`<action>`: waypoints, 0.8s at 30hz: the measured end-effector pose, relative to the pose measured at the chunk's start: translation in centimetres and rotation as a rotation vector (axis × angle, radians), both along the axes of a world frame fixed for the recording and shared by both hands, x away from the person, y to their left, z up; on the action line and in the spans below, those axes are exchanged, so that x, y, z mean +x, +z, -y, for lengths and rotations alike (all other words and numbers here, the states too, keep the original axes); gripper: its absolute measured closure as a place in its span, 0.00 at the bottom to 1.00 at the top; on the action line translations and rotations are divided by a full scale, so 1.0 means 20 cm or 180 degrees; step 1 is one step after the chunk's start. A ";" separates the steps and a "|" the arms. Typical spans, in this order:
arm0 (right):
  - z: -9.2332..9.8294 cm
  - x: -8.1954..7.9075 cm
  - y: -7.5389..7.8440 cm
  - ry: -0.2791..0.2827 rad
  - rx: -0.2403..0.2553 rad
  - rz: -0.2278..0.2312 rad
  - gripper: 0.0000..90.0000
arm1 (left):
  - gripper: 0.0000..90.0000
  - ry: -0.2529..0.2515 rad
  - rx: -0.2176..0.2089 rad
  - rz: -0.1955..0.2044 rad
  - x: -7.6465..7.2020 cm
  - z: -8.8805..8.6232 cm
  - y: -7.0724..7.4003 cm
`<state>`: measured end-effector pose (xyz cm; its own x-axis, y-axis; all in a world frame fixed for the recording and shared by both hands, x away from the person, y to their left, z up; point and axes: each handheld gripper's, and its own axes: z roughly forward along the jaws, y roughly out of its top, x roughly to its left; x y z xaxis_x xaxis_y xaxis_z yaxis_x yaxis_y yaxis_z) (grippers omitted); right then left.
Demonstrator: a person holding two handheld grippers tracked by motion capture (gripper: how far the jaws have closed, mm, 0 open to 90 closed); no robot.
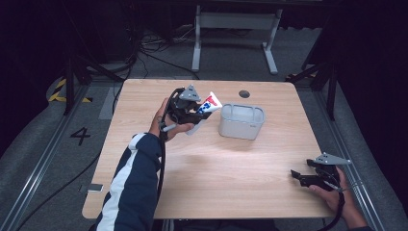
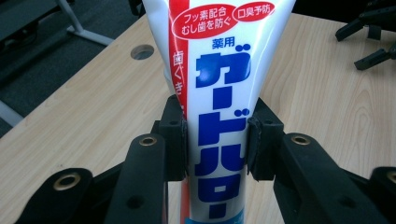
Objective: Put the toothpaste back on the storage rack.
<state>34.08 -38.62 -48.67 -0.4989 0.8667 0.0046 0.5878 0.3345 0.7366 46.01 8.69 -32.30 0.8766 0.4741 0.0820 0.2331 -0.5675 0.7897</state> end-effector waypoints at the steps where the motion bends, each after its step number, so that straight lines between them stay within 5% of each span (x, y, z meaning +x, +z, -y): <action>1: 0.00 0.00 0.00 -0.0001 0.0000 0.0000 0.17 | 0.73 0.0000 0.0000 0.0000 0.00 0.00 0.00; 14: 0.00 0.00 0.00 0.0000 0.0001 0.0000 0.17 | 0.73 -0.0102 -0.0189 0.0193 0.00 0.12 0.10; 24: 0.00 0.00 0.00 -0.0003 0.0000 0.0001 0.17 | 0.73 -0.0135 -0.0318 0.0188 0.02 0.21 0.12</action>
